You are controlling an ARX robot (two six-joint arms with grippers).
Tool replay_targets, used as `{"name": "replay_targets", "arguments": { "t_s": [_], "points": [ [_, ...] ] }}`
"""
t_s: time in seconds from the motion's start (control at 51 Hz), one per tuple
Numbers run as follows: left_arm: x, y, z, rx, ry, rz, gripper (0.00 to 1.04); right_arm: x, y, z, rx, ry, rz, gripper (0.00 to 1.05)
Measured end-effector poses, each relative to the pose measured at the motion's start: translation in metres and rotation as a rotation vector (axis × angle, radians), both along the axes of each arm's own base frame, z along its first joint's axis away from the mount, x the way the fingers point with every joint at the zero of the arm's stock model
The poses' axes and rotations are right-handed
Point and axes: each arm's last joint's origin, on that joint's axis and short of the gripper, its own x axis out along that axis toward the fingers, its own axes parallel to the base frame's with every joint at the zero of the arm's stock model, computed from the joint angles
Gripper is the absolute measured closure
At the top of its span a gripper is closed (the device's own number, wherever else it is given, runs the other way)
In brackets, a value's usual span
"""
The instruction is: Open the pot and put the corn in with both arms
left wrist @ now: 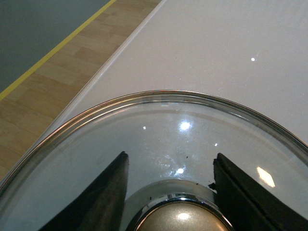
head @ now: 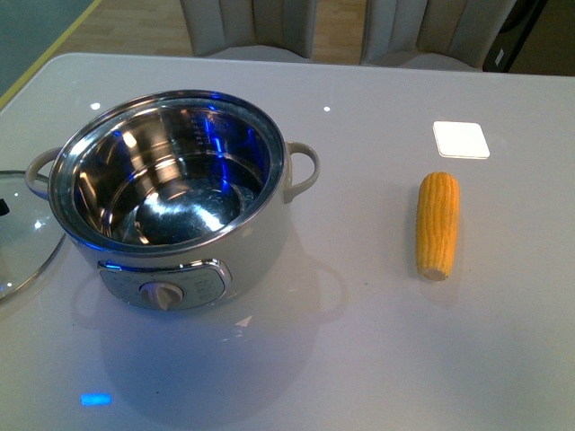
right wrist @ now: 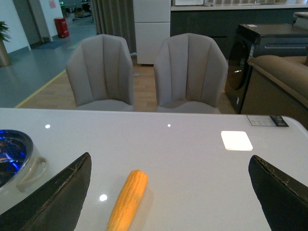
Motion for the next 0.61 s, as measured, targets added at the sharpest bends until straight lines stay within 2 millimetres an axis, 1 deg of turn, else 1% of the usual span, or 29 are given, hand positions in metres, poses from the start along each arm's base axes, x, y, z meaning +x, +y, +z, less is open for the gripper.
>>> {"name": "replay_targets", "arguments": {
  "t_s": [0.137,0.255,0.333,0.392,0.431,0.49,0.51,0.608],
  "points": [
    [0.000,0.001,0.000,0.002,0.001,-0.002,0.25,0.000,0.000,0.000,0.000,0.000,0.000,0.09],
    [-0.001,0.002,-0.001,0.002,0.004,0.006,0.05,0.000,0.000,0.000,0.000,0.000,0.000,0.09],
    [-0.005,0.002,0.001,-0.004,0.008,0.020,0.07,0.000,0.000,0.000,0.000,0.000,0.000,0.09],
    [-0.008,0.002,0.008,-0.003,-0.007,0.031,0.07,0.000,0.000,0.000,0.000,0.000,0.000,0.09],
    [-0.010,0.003,0.017,-0.005,-0.029,0.039,0.07,0.000,0.000,0.000,0.000,0.000,0.000,0.09],
    [-0.011,0.004,0.037,-0.004,-0.082,0.048,0.07,0.000,0.000,0.000,0.000,0.000,0.000,0.09],
    [-0.011,0.004,0.040,-0.007,-0.089,0.050,0.07,0.000,0.000,0.000,0.000,0.000,0.000,0.09],
    [-0.016,0.002,0.065,-0.013,-0.148,0.034,0.07,0.000,0.000,0.000,0.000,0.000,0.000,0.09]
  ]
}}
